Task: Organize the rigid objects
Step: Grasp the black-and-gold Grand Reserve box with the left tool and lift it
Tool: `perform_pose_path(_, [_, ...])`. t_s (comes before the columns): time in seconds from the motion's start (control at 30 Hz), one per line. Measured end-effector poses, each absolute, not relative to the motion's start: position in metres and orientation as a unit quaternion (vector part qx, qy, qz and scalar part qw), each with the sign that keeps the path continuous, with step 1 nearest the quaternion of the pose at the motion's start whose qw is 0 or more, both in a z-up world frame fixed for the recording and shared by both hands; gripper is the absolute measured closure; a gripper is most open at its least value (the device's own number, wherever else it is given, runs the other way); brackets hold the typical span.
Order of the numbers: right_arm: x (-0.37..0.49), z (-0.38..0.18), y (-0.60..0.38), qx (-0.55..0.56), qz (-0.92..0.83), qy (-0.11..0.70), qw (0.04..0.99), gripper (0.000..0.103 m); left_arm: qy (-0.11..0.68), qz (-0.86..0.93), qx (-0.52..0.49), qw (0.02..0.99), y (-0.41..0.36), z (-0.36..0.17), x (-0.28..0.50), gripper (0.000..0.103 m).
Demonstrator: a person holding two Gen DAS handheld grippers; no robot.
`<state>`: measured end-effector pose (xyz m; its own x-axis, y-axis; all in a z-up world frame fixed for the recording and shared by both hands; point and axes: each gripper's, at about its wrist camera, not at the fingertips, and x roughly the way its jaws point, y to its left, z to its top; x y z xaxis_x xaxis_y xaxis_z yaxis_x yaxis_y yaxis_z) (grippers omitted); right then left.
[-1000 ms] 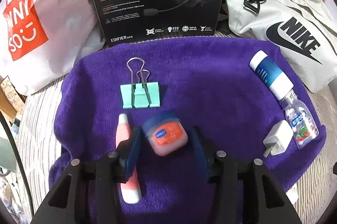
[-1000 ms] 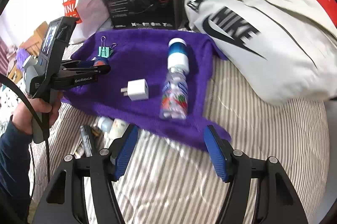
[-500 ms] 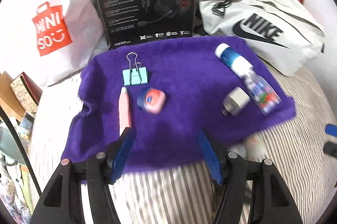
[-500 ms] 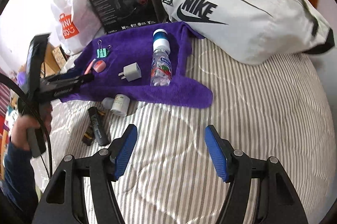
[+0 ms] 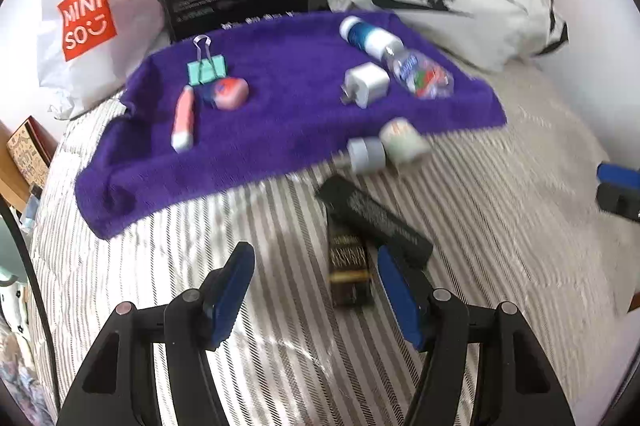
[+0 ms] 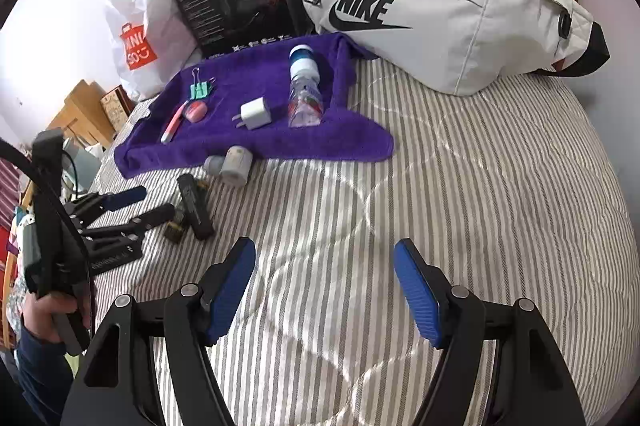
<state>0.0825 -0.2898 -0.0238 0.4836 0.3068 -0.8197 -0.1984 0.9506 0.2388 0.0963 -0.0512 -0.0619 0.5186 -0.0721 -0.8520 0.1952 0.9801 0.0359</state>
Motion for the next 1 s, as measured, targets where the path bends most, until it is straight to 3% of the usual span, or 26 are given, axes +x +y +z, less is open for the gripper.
perform_pose_path(0.2, [0.069,-0.029,-0.286,0.055,0.149,0.489,0.858,0.032,0.481,-0.078,0.074,0.870,-0.057,-0.074,0.104,0.042])
perform_pose_path(0.37, [0.066,-0.032,-0.285,0.049,0.145,0.493,0.856,0.032,0.476,-0.095,0.064,0.872,-0.060,-0.074,0.111,0.059])
perform_pose_path(0.47, [0.067,-0.035,-0.284,0.048,0.142,0.497,0.855,0.032,0.472,-0.102,0.067,0.873,-0.063,-0.073,0.109,0.079])
perform_pose_path(1.0, [0.094,-0.052,-0.205,-0.004,0.243,0.503,0.830,0.032,0.480,-0.031,0.038,0.876,0.026,-0.071,0.079,0.080])
